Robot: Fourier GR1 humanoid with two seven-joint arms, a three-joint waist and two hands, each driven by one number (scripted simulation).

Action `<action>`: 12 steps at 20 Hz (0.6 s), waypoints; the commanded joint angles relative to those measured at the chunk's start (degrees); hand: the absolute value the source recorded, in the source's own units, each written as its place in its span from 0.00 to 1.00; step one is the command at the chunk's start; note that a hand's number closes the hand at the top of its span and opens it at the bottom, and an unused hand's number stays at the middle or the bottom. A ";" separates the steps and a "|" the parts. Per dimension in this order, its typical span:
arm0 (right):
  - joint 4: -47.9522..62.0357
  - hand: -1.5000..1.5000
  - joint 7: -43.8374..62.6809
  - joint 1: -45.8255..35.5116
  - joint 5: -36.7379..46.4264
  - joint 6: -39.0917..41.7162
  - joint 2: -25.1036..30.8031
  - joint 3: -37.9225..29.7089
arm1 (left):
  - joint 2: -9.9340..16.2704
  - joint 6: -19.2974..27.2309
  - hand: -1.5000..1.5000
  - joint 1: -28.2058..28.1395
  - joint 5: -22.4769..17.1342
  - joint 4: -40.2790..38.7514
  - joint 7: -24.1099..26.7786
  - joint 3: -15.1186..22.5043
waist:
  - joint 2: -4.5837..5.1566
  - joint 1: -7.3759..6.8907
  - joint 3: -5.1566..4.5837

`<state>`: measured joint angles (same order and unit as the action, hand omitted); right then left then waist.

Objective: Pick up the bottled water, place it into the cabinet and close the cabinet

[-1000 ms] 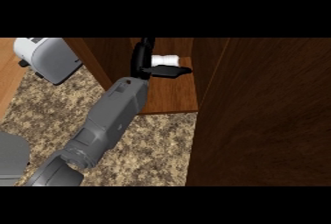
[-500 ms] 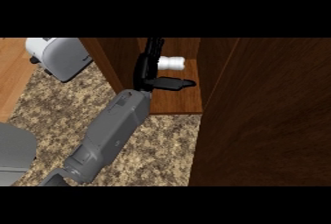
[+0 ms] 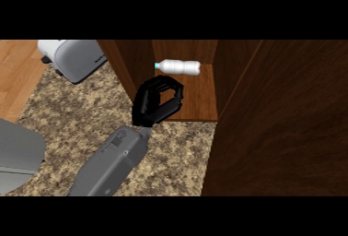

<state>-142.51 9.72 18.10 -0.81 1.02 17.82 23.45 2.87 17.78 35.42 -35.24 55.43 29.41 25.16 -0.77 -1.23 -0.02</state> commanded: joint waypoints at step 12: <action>-8.02 1.00 19.06 -6.82 3.06 0.47 -1.31 16.88 | 15.78 -0.38 1.00 -31.38 1.56 36.26 -3.07 2.42 | 0.46 0.54 -0.06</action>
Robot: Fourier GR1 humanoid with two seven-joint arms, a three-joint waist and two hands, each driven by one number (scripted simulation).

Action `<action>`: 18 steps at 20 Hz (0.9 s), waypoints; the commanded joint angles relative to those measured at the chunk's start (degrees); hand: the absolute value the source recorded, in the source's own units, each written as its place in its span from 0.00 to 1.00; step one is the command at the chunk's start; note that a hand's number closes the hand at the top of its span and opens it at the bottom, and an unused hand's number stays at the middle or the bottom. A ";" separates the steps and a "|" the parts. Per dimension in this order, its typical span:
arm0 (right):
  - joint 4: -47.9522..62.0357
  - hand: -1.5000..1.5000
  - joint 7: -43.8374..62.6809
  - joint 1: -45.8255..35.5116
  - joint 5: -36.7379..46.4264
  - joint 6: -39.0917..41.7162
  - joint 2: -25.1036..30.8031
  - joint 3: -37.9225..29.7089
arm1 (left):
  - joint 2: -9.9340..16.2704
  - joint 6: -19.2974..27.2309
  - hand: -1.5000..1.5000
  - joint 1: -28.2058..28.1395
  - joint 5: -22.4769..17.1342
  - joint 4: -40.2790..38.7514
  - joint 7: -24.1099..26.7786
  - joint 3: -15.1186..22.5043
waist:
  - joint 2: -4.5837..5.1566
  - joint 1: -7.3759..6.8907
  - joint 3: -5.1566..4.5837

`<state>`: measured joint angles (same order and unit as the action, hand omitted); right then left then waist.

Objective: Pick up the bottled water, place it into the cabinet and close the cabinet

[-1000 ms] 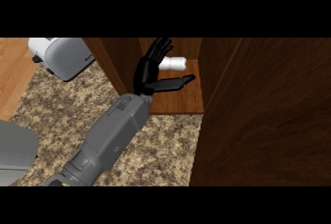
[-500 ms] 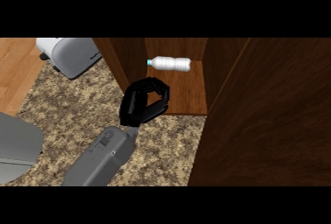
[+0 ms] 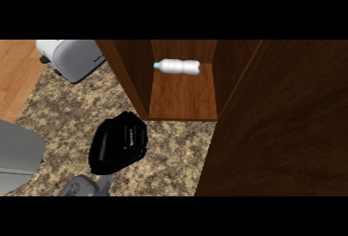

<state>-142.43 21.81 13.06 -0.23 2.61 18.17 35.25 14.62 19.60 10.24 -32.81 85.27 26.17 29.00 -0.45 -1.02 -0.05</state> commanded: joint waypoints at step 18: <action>16.21 1.00 12.44 -32.09 17.10 -14.89 -17.78 22.45 | 12.74 -9.81 1.00 -22.77 -4.30 16.29 4.41 -10.83 | 0.20 -0.25 -0.14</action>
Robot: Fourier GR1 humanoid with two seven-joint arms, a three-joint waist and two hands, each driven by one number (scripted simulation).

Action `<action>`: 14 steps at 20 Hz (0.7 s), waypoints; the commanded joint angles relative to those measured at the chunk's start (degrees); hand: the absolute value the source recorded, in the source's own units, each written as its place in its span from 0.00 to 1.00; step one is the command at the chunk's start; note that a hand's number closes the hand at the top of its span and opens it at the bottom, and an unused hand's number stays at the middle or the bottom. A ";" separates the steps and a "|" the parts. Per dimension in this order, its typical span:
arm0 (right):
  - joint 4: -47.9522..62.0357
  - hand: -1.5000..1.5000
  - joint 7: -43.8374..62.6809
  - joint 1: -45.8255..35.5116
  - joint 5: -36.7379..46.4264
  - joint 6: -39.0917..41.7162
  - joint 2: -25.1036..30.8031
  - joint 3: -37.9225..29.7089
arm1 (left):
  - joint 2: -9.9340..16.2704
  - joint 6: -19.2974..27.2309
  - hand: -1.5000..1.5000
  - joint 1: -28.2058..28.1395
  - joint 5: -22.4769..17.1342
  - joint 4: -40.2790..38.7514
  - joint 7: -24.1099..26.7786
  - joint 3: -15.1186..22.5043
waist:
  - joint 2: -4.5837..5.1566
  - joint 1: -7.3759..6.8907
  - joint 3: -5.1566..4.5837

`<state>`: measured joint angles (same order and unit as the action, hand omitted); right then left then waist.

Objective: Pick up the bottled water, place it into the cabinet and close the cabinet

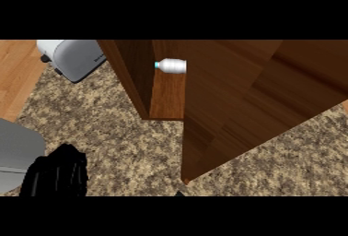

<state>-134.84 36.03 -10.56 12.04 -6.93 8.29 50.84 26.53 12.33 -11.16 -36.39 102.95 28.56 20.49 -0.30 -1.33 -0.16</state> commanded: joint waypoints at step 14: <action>30.57 1.00 -2.83 -28.69 -16.02 -15.25 -8.13 -17.32 | 6.83 -11.47 1.00 -8.50 -5.72 1.71 2.07 -9.64 | 0.76 -1.24 0.13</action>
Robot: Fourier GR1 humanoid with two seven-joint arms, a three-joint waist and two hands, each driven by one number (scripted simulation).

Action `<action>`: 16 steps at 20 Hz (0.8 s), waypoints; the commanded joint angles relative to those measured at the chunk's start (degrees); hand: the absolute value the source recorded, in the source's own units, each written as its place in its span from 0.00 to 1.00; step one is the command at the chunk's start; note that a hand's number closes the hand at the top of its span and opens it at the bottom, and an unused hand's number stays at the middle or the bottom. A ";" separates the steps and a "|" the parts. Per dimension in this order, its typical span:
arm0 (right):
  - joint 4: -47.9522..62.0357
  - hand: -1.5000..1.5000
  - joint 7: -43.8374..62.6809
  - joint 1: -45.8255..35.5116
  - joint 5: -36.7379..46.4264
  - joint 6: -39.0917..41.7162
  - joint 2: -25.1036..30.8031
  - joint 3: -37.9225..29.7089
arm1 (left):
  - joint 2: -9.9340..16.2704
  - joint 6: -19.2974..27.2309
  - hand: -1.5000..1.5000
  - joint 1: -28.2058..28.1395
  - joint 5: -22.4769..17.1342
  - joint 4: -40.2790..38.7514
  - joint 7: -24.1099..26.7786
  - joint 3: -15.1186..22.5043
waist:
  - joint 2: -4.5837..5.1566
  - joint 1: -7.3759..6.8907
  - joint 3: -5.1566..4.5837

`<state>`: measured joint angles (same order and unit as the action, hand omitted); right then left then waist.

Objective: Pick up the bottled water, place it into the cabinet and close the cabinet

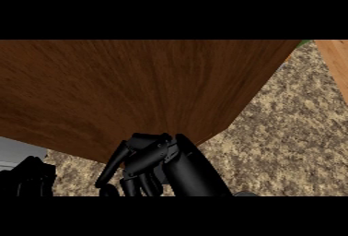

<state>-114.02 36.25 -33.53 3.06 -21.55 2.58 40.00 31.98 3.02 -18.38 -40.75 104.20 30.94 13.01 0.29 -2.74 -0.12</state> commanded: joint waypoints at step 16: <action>50.34 1.00 -22.80 -19.27 -19.19 22.36 -0.50 -27.17 | 0.69 -6.22 1.00 -3.25 -0.91 0.39 -0.78 -4.81 | 0.46 0.50 0.09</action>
<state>-76.86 16.60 -47.81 -17.14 -0.50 0.18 18.30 33.38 -3.34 -22.25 -42.67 104.65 30.64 7.41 -1.39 -2.00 -0.04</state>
